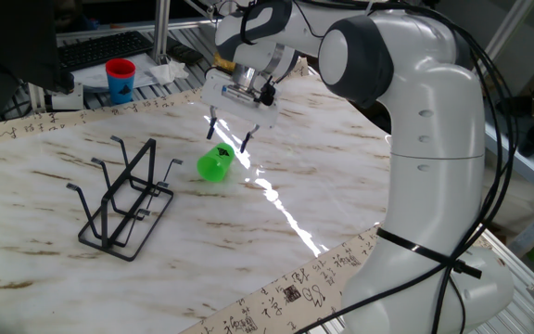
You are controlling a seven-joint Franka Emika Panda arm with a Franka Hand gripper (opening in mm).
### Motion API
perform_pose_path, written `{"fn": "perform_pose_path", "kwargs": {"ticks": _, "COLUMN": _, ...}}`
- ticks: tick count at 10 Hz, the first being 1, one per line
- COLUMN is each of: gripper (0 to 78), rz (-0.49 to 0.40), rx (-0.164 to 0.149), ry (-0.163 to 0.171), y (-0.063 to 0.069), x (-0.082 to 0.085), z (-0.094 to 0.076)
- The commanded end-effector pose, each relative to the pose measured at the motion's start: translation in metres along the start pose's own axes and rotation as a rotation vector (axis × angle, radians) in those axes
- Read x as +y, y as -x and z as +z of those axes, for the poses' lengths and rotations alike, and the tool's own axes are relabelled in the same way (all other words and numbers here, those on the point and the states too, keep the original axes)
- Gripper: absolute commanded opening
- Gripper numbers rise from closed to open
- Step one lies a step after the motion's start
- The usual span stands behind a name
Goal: Put the cup on the cup rack
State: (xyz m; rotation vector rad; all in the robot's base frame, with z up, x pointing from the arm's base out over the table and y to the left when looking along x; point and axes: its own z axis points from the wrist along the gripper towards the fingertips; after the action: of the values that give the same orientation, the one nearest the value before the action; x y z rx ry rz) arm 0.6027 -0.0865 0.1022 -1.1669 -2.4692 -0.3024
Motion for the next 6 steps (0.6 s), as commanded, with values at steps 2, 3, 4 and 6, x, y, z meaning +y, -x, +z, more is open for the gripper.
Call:
{"fn": "perform_pose_path", "kwargs": {"ticks": 2, "gripper": 77.4, "rz": 0.007, "rx": 0.007, "ry": 0.009, "y": 0.0017, "x": -0.0007, "z": 0.0033}}
{"fn": "perform_pose_path", "kwargs": {"ticks": 3, "gripper": 77.4, "rz": 0.007, "rx": 0.008, "ry": 0.010, "y": 0.0023, "x": -0.0009, "z": 0.0043}}
{"fn": "perform_pose_path", "kwargs": {"ticks": 4, "gripper": 77.4, "rz": 0.010, "rx": 0.016, "ry": 0.016, "y": 0.0027, "x": -0.0010, "z": 0.0043}}
{"fn": "perform_pose_path", "kwargs": {"ticks": 6, "gripper": 77.4, "rz": 0.010, "rx": 0.031, "ry": 0.027, "y": 0.0045, "x": -0.0012, "z": 0.0063}}
